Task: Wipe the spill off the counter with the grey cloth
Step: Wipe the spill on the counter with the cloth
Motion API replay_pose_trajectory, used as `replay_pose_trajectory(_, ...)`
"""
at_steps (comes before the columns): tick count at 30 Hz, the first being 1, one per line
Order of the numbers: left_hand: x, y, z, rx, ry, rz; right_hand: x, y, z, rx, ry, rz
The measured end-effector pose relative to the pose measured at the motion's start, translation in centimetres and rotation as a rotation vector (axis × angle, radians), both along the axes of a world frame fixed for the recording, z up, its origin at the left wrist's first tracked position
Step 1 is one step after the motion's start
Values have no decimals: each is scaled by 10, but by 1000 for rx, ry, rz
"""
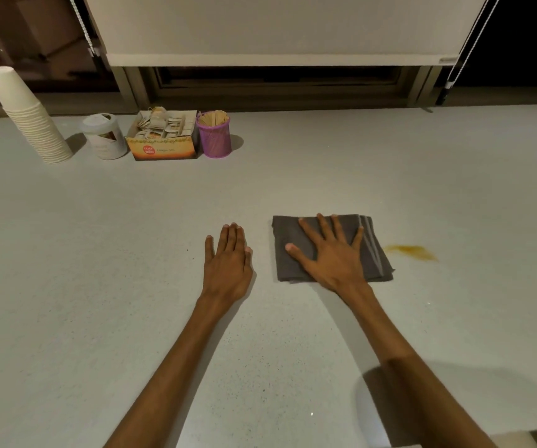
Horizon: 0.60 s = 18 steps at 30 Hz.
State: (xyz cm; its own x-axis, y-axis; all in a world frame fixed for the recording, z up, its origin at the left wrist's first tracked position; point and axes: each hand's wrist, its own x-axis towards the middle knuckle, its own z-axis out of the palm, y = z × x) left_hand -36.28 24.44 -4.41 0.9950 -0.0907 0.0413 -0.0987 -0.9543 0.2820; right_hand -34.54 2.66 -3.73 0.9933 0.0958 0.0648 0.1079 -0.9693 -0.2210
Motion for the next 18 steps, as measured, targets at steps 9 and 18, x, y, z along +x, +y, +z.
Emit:
replay_pose_trajectory(9,-4,-8,-2,6,-9,-1,-13,-26,1,-35,22,-21)
replay_pose_trajectory(18,-11,-12,-7,-18,-38,19,-12,-49,4,14,38,-12)
